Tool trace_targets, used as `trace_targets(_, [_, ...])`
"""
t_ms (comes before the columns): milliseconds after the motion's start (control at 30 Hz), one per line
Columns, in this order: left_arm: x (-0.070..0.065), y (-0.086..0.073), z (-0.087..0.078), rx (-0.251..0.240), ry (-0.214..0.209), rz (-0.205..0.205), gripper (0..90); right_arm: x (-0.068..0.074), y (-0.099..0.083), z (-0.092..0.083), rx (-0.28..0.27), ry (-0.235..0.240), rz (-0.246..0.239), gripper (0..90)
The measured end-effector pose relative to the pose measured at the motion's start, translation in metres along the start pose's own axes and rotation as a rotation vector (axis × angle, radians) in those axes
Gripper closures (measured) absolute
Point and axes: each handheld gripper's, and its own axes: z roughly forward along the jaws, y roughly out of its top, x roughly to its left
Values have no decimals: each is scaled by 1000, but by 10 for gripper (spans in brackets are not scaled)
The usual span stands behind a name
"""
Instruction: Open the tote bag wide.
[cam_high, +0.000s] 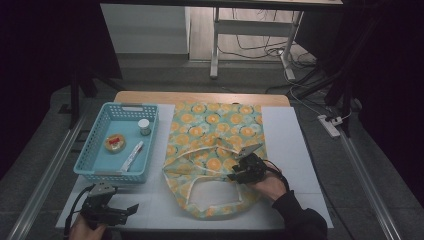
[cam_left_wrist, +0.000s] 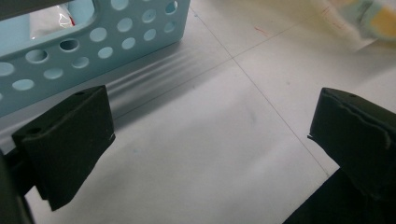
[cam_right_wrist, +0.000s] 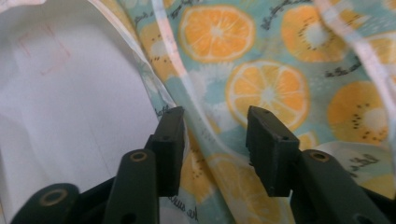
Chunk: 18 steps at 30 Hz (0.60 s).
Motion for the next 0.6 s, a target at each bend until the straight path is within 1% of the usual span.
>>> trace_targets(67, [0,0,0,-1,1,0,0,-1,0,-1,-1,-8,-4,534])
trace_targets(233, [0,0,0,1,-1,0,0,-3,1,-9,-26,-18,-1,489])
trace_targets(333, [0,0,0,-1,0,0,0,-4,0,-14,-53,4,24,469])
trace_targets(400, [0,0,0,0,0,0,0,-4,0,-17,-53,1,22,457])
trace_targets(433, [0,0,0,-1,1,1,0,-3,0,-18,-49,-13,12,455])
trace_targets(467, [0,0,0,0,0,0,0,-3,-1,-19,-49,-16,11,453])
trace_targets(533, [0,0,0,0,0,0,0,-4,-2,-21,-58,-15,19,449])
trace_targets(600, [0,0,0,1,1,1,0,-3,-2,-21,-47,-23,6,447])
